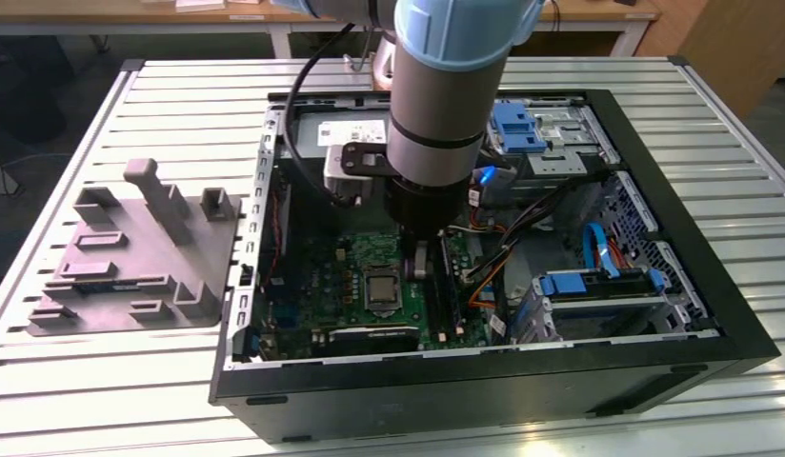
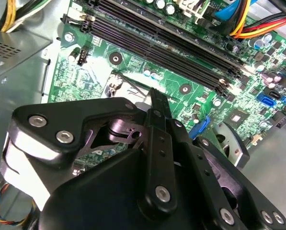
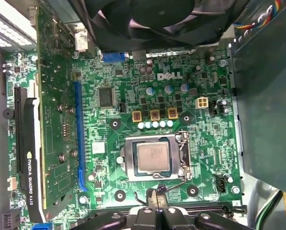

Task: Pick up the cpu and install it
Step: 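Install the first cpu locking lever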

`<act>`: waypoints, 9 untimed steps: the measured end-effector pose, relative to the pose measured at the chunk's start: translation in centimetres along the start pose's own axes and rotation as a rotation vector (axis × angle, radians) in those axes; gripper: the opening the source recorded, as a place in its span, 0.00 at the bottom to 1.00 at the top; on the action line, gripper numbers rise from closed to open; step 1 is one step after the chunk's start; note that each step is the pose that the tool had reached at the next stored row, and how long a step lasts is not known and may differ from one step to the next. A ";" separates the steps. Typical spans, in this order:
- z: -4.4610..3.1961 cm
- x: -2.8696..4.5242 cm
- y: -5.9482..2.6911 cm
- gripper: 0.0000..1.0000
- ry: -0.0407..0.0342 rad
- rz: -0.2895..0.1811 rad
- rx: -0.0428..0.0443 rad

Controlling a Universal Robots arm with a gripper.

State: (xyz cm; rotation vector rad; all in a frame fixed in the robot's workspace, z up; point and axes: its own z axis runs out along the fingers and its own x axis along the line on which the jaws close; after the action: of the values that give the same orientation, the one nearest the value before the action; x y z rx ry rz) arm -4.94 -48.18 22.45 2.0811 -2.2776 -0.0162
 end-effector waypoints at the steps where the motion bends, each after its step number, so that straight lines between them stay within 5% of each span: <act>1: 0.08 0.06 -0.01 0.11 0.0002 -0.002 0.0000; 9: 0.47 0.59 -0.06 0.11 0.0007 -0.017 0.0006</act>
State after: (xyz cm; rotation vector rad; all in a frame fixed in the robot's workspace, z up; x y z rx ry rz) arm -4.96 -48.79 22.00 2.1003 -2.2599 -0.0155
